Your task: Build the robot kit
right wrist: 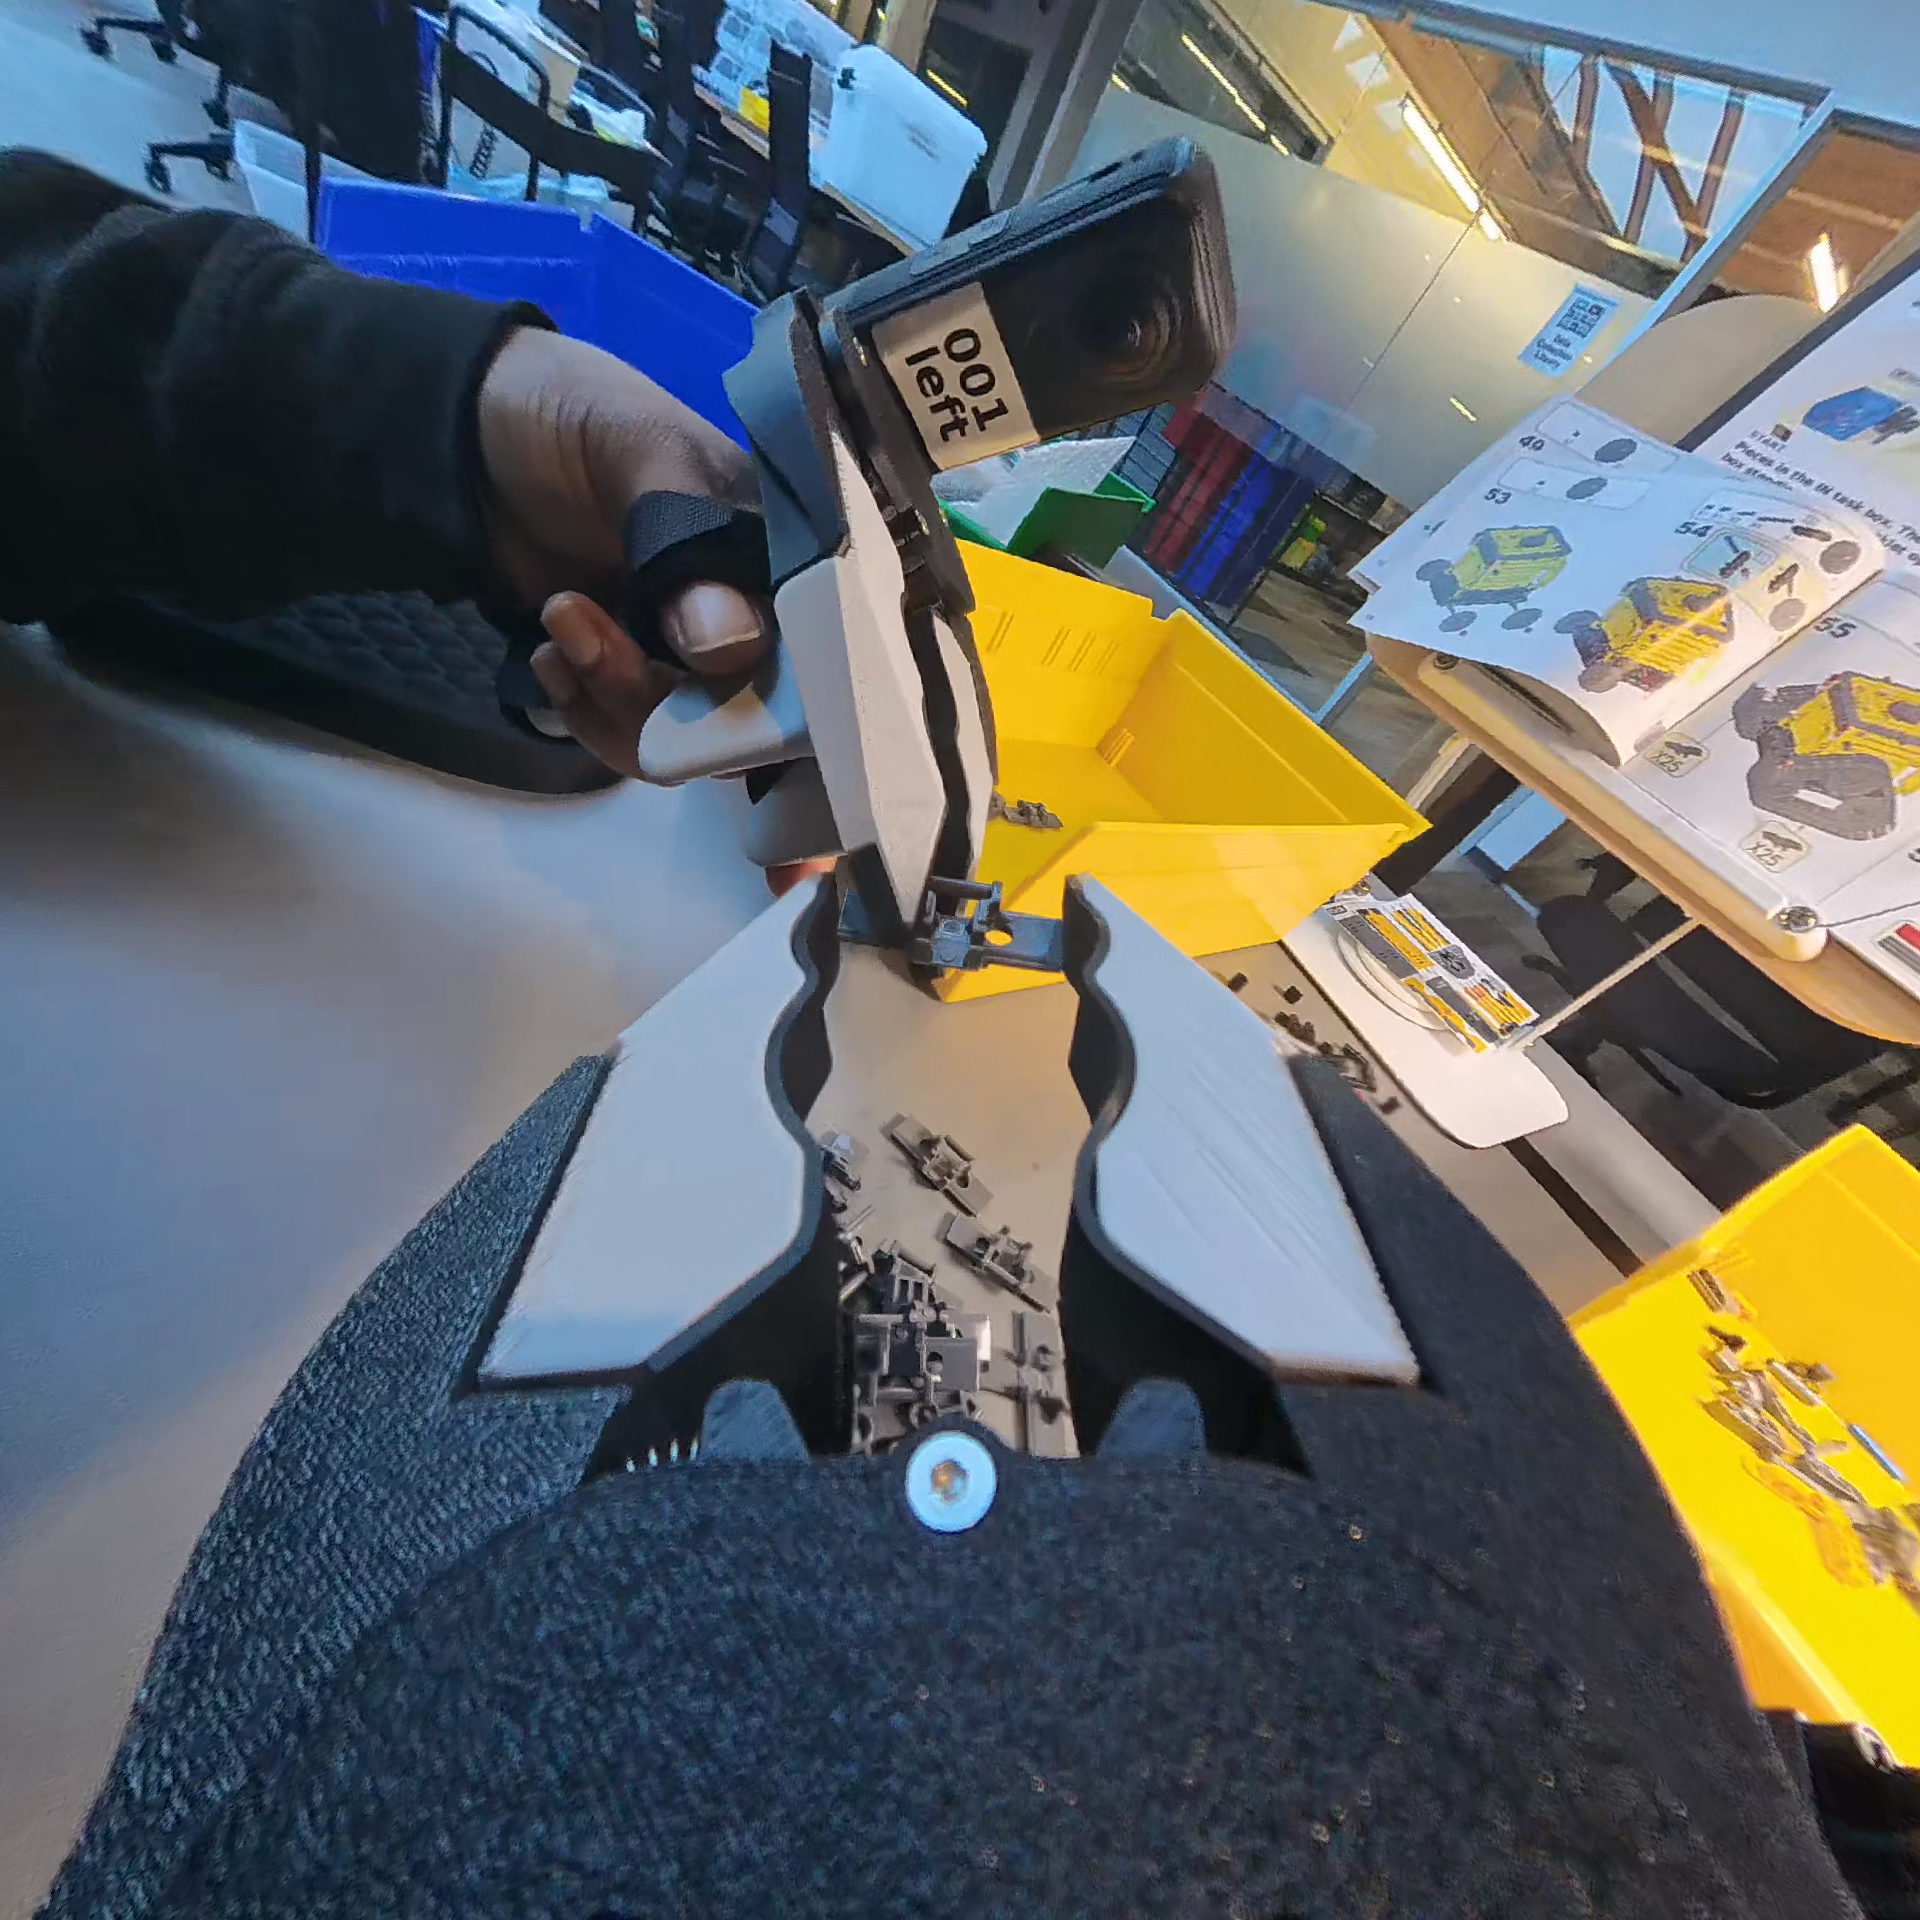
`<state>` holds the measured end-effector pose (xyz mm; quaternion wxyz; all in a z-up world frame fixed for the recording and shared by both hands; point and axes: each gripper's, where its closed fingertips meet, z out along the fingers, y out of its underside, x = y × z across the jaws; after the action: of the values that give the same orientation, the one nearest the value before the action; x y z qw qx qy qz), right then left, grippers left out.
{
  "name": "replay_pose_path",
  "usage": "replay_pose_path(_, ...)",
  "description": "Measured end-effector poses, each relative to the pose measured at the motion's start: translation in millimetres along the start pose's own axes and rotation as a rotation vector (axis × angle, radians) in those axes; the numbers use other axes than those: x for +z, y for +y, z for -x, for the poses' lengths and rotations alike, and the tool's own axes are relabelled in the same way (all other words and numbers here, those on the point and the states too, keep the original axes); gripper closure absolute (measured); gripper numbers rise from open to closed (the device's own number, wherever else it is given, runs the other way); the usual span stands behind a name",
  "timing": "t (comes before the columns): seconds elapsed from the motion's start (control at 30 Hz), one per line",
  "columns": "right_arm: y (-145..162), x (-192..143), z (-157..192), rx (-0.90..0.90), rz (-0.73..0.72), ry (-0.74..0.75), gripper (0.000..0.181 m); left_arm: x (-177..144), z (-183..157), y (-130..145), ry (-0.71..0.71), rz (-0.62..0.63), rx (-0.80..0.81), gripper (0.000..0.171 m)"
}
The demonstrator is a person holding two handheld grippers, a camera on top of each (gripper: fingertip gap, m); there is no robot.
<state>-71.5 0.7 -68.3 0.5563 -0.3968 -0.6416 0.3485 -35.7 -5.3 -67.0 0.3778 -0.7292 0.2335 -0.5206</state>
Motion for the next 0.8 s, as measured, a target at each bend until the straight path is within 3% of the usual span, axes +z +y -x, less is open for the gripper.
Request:
replay_pose_path(0.17,5.9,2.9,3.0,0.027,0.02,-0.029,0.139,-3.9,6.0,3.7,-0.023,0.007,0.001,0.164)
replay_pose_path(0.23,17.5,2.0,2.6,0.054,0.07,-0.047,0.139,-14.5,14.5,0.5,-0.087,-0.006,0.019,0.15)
replay_pose_path(0.37,77.2,-5.6,16.2,0.124,0.342,-0.163,0.139,-56.7,40.0,-16.8,-0.323,-0.042,0.098,0.14)
replay_pose_path(0.43,99.9,-11.4,20.9,0.132,0.438,-0.181,0.138,-86.6,63.0,-25.3,-0.51,-0.019,0.143,0.14)
replay_pose_path(0.53,105.3,-14.9,24.3,0.196,0.449,-0.196,0.125,-130.7,101.3,-27.0,-0.782,0.102,0.171,0.139)
replay_pose_path(0.6,98.0,-15.3,18.3,0.212,0.4,-0.169,0.123,-143.5,117.6,-22.1,-0.852,0.201,0.156,0.141)
replay_pose_path(0.7,89.8,-16.3,10.5,0.255,0.346,-0.15,0.121,-142.2,137.5,-9.0,-0.849,0.357,0.12,0.142)
replay_pose_path(0.8,90.9,-17.4,6.4,0.254,0.336,-0.139,0.122,-124.0,150.0,6.6,-0.754,0.494,0.11,0.145)
